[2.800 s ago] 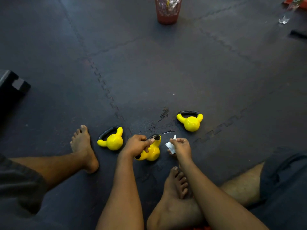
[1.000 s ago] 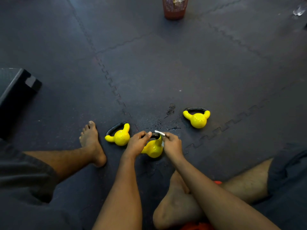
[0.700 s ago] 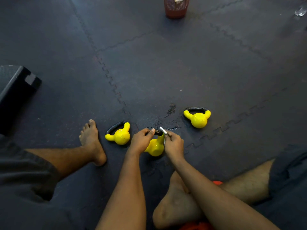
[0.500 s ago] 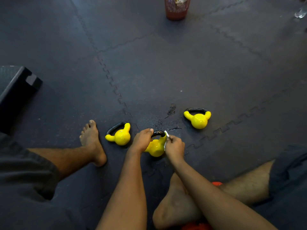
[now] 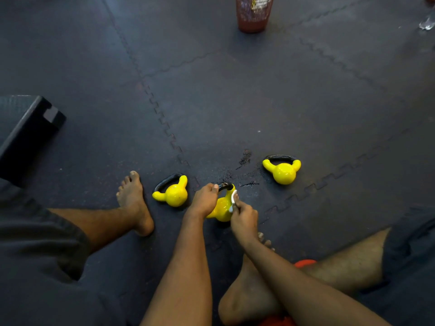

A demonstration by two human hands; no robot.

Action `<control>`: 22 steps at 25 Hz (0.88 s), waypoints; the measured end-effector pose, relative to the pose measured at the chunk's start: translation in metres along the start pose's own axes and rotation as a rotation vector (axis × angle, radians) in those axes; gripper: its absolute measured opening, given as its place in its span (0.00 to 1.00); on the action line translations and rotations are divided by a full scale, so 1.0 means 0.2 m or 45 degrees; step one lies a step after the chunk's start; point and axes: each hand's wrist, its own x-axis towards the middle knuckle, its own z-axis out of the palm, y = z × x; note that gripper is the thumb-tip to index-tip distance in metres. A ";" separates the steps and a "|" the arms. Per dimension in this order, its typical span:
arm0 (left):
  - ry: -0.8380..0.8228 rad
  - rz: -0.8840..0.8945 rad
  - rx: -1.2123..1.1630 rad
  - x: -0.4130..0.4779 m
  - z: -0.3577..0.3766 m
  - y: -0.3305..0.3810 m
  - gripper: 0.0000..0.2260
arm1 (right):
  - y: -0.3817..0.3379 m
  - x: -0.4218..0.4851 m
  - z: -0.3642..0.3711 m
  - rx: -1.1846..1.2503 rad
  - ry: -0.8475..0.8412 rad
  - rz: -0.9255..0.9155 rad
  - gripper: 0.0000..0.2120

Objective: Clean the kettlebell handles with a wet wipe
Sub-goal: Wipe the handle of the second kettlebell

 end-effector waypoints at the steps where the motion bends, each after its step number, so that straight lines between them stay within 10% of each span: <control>1: -0.004 0.006 0.008 0.00 0.00 0.00 0.16 | -0.01 0.00 0.00 -0.001 0.014 -0.006 0.14; 9: 0.007 -0.035 -0.102 -0.02 0.01 0.03 0.05 | 0.00 -0.03 -0.02 -0.090 -0.051 -0.015 0.16; 15: 0.041 0.034 -0.127 -0.05 -0.01 0.05 0.03 | -0.06 0.04 -0.06 -0.156 0.438 -0.229 0.12; 22: 0.063 0.054 -0.126 -0.05 0.00 0.06 0.04 | 0.07 0.04 -0.01 -0.368 0.189 -0.478 0.09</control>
